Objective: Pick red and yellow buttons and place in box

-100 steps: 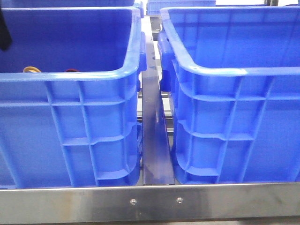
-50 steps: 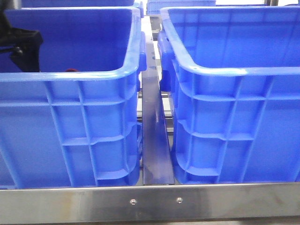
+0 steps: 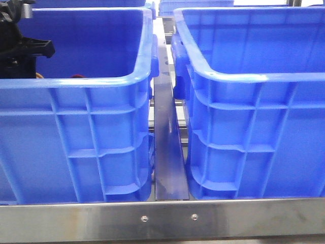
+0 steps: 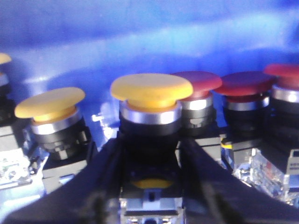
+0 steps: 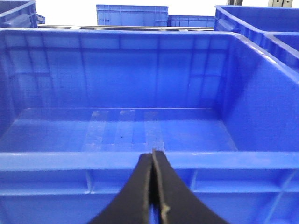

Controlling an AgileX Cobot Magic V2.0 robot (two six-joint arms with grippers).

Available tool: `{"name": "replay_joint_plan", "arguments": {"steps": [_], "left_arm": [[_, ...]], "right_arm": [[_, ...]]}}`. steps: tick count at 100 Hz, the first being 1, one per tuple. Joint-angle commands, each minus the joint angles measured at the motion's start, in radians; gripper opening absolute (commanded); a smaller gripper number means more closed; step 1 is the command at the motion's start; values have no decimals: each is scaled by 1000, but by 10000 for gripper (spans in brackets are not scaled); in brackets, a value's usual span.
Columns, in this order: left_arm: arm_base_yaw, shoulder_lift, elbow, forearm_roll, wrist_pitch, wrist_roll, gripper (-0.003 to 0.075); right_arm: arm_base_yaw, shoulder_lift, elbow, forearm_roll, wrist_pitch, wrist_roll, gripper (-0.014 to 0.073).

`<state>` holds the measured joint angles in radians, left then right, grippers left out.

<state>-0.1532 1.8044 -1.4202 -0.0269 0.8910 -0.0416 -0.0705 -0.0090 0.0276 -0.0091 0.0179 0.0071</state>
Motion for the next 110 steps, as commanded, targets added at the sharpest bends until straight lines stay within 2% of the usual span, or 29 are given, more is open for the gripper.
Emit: {"name": "replay_joint_plan", "arguments": {"steps": [1, 24, 47, 65, 79, 110], "left_arm": [[-8, -49, -30, -4, -41, -9, 25], [-12, -115, -12, -4, -97, -9, 21], [-53, -284, 114, -37, -242, -9, 21], [-107, -420, 193, -39, -299, -9, 21], [-190, -490, 203, -57, -310, -9, 21], [-476, -514, 203, -63, -317, -9, 21]], "right_arm": [[-6, -22, 5, -9, -77, -1, -69], [-6, -22, 5, -9, -77, -1, -69], [-6, -22, 5, -9, -77, -1, -69], [-6, -22, 5, -9, -77, -1, -69], [-6, -22, 5, -9, -77, -1, -69], [-6, -22, 5, -9, -77, -1, -69]]}}
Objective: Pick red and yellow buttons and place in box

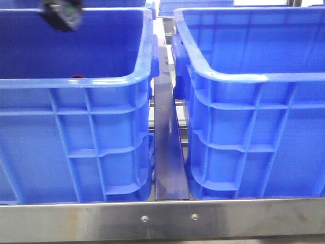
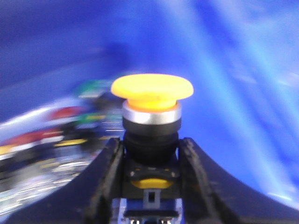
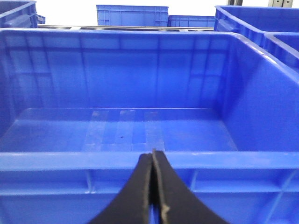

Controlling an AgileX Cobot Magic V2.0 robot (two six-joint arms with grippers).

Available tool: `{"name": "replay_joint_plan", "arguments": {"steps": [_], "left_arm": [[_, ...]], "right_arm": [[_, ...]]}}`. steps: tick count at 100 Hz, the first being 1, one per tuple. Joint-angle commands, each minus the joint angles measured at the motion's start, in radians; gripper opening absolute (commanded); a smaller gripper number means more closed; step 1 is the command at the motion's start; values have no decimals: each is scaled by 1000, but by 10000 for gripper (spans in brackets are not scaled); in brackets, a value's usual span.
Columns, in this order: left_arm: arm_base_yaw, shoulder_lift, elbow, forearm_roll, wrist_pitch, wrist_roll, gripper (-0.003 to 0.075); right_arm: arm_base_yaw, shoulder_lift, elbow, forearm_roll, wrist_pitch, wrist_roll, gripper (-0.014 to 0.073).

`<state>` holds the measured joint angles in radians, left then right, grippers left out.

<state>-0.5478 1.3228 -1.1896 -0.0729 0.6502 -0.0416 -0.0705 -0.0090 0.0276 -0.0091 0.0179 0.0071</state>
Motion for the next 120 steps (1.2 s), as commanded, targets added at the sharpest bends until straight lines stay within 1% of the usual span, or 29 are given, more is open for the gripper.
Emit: {"name": "replay_joint_plan", "arguments": {"steps": [1, 14, 24, 33, 46, 53, 63, 68, 80, 89, 106, 120], "left_arm": [[-88, -32, -27, -17, -77, -9, 21], [-197, -30, -27, -17, -105, -9, 21], [-251, -28, -27, -17, -125, -9, 21], [-277, -28, -27, -17, -129, -9, 21], [-285, -28, -27, -17, -129, -9, 21], [-285, -28, -27, -17, -129, -9, 21], [-285, -28, -27, -17, -129, -9, 21], [-285, -28, -27, -17, -129, -9, 21], [-285, -28, -27, -17, -125, -9, 21], [-285, -28, -27, -17, -125, -9, 21], [-285, -28, -27, -17, -117, -9, 21], [-285, -28, -27, -17, -117, -9, 21]], "right_arm": [[-6, -22, 5, -9, -77, -1, -69], [-6, -22, 5, -9, -86, -1, -69], [-6, -22, 5, -9, -89, -1, -69], [-6, -22, 5, -8, -98, -1, -69], [-6, -22, -8, 0, -116, 0, -69], [-6, -18, -57, 0, -49, 0, -69], [-5, 9, -165, 0, 123, 0, -69], [-5, 38, -219, 2, 214, 0, -69], [-3, 138, -332, 9, 351, 0, -69], [-3, 217, -405, 9, 406, 0, -69], [-3, 385, -532, 9, 452, 0, -69], [-3, 512, -641, 64, 521, 0, -64]]}}
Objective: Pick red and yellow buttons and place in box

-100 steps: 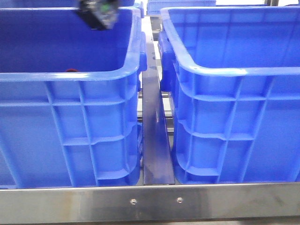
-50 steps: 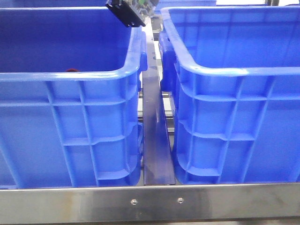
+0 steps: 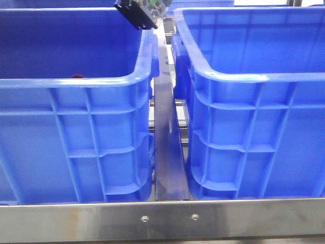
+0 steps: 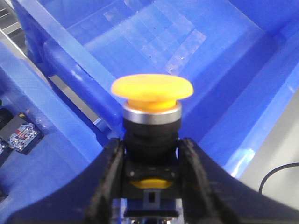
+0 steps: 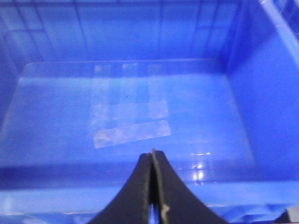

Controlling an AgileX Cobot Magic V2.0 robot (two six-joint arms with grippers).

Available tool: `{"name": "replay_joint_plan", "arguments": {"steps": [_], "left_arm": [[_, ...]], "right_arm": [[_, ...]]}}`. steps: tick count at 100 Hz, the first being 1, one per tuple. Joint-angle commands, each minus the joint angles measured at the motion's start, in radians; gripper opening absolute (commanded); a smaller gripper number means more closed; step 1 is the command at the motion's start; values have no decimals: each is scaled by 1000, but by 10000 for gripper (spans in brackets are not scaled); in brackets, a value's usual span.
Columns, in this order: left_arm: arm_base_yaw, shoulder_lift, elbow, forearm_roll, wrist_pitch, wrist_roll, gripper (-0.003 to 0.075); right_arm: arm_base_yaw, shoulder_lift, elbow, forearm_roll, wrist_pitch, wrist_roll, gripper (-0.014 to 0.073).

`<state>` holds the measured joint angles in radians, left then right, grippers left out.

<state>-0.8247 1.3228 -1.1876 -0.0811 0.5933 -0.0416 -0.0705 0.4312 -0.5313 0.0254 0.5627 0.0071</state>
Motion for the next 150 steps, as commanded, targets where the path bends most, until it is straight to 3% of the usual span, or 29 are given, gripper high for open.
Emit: {"name": "replay_joint_plan", "arguments": {"steps": [1, 10, 32, 41, 66, 99, 111, 150], "left_arm": [[-8, -28, -29, -9, -60, -9, 21], [-8, -28, -29, -9, -60, -9, 21], [-8, -28, -29, -9, -60, -9, 21], [-8, -28, -29, -9, -60, -9, 21], [-8, -28, -29, -9, -60, -9, 21], [-8, -28, -29, -9, -60, -9, 21], [-8, -28, -29, -9, -60, -9, 21], [-8, -28, -29, -9, -60, -9, 21]], "right_arm": [[-3, 78, -92, 35, -21, 0, -63], [-1, 150, -148, 61, 23, -1, 13], [0, 275, -227, 94, 39, -1, 517], [0, 311, -245, 137, 36, -1, 612], [2, 389, -329, 356, 127, -67, 611], [3, 594, -519, 919, 393, -290, 611], [22, 694, -565, 1063, 493, -362, 611], [264, 927, -735, 1105, 495, -379, 611]]}}
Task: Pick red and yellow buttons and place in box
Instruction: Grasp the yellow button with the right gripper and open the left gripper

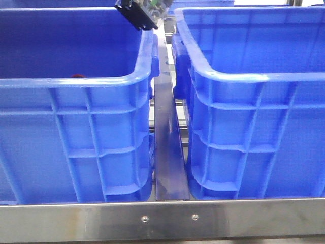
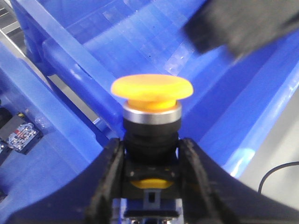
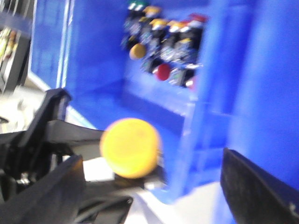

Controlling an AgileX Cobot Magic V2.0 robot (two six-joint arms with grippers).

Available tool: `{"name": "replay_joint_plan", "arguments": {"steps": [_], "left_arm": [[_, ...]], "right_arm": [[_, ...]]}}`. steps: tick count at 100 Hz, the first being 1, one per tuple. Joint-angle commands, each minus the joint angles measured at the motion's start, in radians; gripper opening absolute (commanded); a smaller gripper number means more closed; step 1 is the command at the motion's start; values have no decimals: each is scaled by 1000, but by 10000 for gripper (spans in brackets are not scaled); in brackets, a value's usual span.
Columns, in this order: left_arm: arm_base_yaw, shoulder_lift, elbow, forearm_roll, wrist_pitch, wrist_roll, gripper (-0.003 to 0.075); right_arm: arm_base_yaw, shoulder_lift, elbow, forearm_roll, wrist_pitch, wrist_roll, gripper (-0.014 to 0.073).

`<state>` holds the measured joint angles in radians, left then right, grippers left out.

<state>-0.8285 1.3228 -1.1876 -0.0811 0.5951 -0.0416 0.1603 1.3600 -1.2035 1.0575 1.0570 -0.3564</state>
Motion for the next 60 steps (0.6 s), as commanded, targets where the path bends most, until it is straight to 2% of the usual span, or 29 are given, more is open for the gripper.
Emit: {"name": "replay_joint_plan", "arguments": {"steps": [1, 39, 60], "left_arm": [[-4, -28, -29, -9, -61, -9, 21], [-4, -28, -29, -9, -65, -9, 21], [-4, -28, -29, -9, -66, -9, 21]], "right_arm": [[39, 1, -64, 73, 0, -15, 611], [70, 32, -97, 87, 11, -15, 603], [70, 35, -97, 88, 15, -15, 386]]}}
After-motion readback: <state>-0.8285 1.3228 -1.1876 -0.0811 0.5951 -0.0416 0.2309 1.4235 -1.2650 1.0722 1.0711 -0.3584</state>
